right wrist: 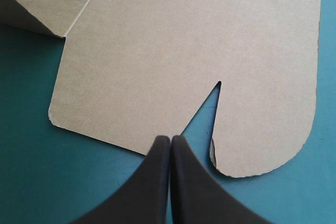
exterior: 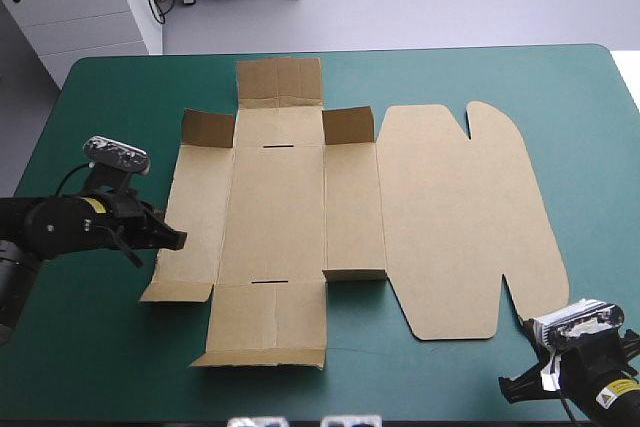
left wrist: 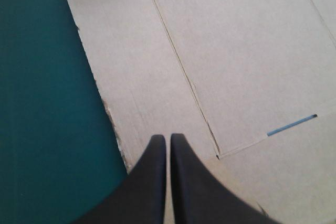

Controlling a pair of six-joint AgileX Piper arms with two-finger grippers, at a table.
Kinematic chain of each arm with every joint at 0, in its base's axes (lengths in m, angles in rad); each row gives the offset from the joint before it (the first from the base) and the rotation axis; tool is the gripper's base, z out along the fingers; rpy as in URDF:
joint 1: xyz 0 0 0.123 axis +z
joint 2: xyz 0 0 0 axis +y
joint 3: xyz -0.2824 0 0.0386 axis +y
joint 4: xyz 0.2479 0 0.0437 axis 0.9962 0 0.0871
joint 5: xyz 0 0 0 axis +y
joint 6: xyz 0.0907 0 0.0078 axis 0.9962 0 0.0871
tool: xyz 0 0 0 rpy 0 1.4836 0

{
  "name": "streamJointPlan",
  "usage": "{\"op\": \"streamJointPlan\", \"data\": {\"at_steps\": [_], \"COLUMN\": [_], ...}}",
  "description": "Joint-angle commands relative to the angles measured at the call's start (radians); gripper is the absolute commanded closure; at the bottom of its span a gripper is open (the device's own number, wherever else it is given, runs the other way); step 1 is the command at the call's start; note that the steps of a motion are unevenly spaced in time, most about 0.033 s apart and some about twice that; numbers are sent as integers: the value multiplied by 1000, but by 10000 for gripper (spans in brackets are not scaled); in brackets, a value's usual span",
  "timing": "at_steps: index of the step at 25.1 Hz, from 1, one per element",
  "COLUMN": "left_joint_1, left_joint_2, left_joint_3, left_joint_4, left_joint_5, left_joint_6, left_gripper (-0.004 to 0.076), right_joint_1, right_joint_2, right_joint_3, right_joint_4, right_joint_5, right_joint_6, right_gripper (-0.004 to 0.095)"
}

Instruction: Fold the box

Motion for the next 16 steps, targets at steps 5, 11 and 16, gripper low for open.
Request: {"op": "streamJointPlan", "data": {"at_steps": [5,11,16], "left_joint_1": [462,655,664], "left_joint_2": [97,225,365], "left_joint_3": [-36,-36,-36], "left_joint_4": [-534,-623,-581], "left_joint_5": [212,266,269], "left_joint_6": [376,470,470], "left_gripper": [707,707,707], "right_joint_1": [4,4,4], "right_joint_2": [10,10,10], "right_joint_3": [-23,-23,-23], "right_joint_4": [15,15,15], "right_joint_5": [-60,-60,-60], "right_joint_6": [1,1,1], "right_gripper": [922,922,922]}}
